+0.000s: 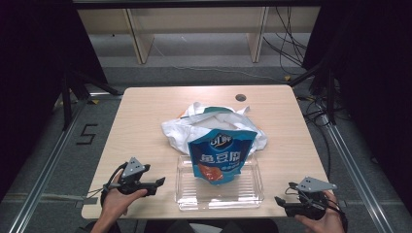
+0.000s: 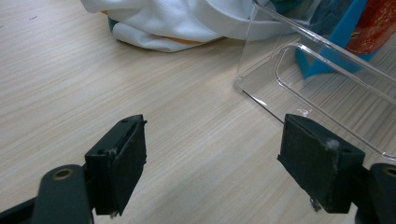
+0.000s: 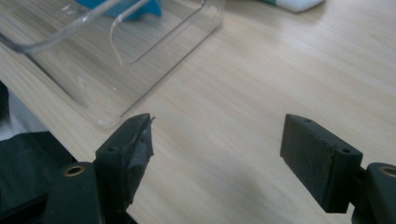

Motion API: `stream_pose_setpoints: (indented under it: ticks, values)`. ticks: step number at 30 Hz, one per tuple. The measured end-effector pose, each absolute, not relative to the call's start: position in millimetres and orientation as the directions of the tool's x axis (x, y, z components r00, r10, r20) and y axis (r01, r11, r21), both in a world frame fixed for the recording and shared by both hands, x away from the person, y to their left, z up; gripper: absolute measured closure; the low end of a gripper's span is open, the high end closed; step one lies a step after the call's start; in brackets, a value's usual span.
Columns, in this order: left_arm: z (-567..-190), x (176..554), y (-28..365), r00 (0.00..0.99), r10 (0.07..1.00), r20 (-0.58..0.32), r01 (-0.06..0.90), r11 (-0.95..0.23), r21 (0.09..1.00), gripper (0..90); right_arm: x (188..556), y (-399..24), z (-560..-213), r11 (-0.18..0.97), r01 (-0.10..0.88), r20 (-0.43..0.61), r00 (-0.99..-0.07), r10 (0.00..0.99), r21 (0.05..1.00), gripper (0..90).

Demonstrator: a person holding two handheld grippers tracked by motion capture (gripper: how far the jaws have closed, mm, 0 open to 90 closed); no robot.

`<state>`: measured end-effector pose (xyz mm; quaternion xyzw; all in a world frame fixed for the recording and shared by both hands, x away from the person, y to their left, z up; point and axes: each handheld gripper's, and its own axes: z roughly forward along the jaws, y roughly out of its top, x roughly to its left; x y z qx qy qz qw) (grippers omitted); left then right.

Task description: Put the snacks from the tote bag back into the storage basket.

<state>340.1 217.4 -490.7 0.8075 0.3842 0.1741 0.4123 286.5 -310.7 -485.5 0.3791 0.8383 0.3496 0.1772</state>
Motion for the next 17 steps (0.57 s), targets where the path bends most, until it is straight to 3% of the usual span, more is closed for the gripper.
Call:
stream_pose_setpoints:
  ticks: [1, 2, 3, 17]
  values:
    - [-490.6, 340.1, 217.5, 0.644, 0.764, -0.035, 0.477, -0.366, 0.799, 22.0, 281.9, -307.8, -485.4, 0.434, 0.566, 0.014, -0.619, 0.785, 0.701, 25.1]
    - [-490.7, 340.1, 217.4, 0.644, 0.764, -0.035, 0.477, -0.366, 0.799, 22.0, 284.4, -310.4, -487.6, 0.485, 0.515, -0.053, -0.645, 0.762, 0.707, 24.6]
    - [-490.7, 340.2, 217.5, 0.644, 0.764, -0.034, 0.477, -0.367, 0.799, 22.0, 281.5, -307.5, -487.4, 0.458, 0.556, -0.013, -0.627, 0.779, 0.693, 24.7]
    - [-491.1, 340.2, 216.7, 0.641, 0.767, -0.037, 0.478, -0.361, 0.801, 22.0, 284.3, -310.9, -489.7, 0.487, 0.525, -0.045, -0.647, 0.761, 0.698, 24.7]
